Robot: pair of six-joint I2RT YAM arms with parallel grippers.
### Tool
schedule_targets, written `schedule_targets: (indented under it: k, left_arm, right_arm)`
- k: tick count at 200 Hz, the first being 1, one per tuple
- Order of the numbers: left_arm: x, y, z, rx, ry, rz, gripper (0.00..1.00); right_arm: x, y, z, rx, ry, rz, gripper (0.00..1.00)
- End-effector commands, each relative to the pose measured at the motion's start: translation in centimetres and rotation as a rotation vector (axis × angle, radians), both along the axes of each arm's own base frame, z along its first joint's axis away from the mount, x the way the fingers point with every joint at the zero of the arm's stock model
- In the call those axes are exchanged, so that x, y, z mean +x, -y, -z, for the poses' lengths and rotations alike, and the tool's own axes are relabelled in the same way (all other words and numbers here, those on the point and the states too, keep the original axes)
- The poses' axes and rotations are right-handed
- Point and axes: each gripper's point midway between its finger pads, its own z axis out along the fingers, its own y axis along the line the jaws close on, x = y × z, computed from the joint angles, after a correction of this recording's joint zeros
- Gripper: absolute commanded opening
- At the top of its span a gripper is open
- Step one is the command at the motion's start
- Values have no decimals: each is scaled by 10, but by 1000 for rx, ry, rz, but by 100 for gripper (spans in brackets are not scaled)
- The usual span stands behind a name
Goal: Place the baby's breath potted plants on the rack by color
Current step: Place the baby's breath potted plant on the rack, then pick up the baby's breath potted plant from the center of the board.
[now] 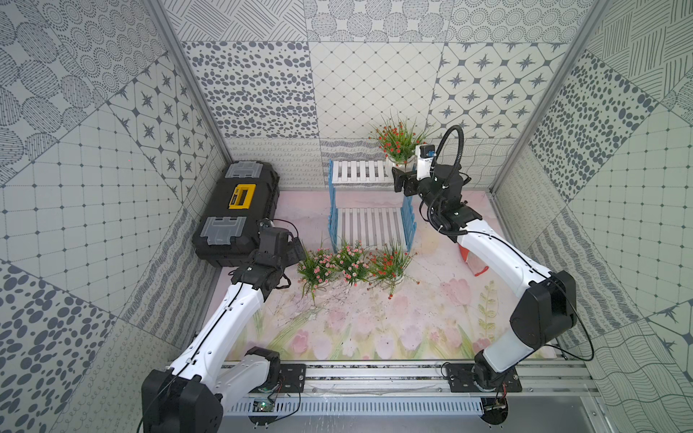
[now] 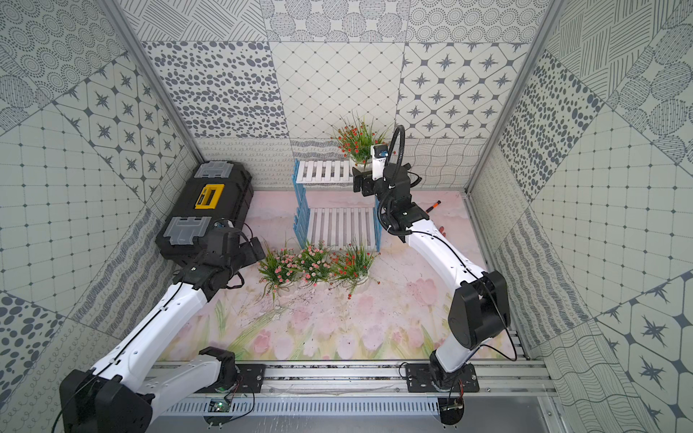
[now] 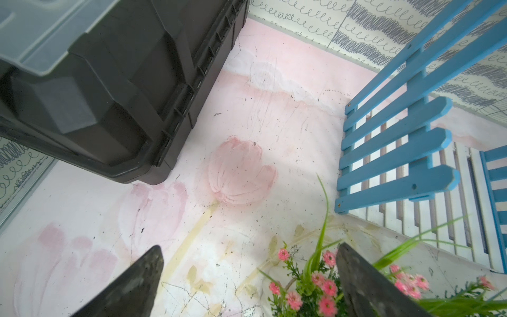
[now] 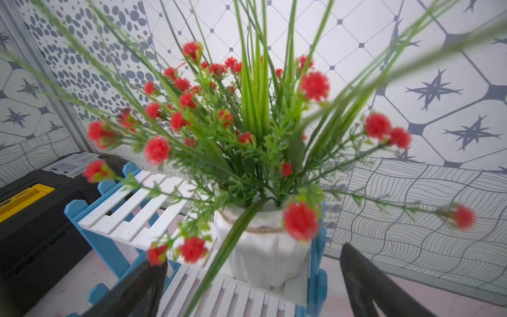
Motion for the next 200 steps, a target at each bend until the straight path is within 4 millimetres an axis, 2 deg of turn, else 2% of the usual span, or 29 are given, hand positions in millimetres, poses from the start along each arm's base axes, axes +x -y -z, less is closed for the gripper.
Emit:
schedule_targets:
  k: [1, 23, 31, 67, 100, 107, 116, 132, 158, 200]
  left_arm:
    - [-3, -1, -5, 20, -10, 15, 98]
    - [-1, 1, -6, 13, -7, 25, 98]
    - [0, 2, -5, 10, -9, 28, 98]
    - [3, 7, -6, -1, -15, 45, 98]
    - [2, 4, -10, 17, -14, 43, 98]
    - [2, 4, -10, 16, -12, 37, 98]
    - [2, 3, -10, 13, -11, 31, 98]
    - [2, 4, -9, 2, -10, 28, 98]
    - [4, 6, -5, -13, -19, 27, 98]
    - [10, 8, 1, 5, -38, 38, 98]
  right_arm:
    - [-32, 0, -15, 43, 65, -36, 98]
    - [-70, 2, 0, 29, 57, -39, 98]
    - [-86, 2, 13, 26, 35, -44, 98]
    - [-171, -1, 53, 16, 19, -102, 98]
    - [-222, 3, 98, 74, -103, -169, 98]
    - [-230, 4, 104, 90, -112, -171, 98]
    - [-239, 5, 129, 79, -148, -165, 98]
    - [-251, 4, 156, 85, -191, -172, 98]
    - [-264, 0, 210, 27, -276, -183, 98]
    - [-275, -2, 242, -22, -284, -192, 98]
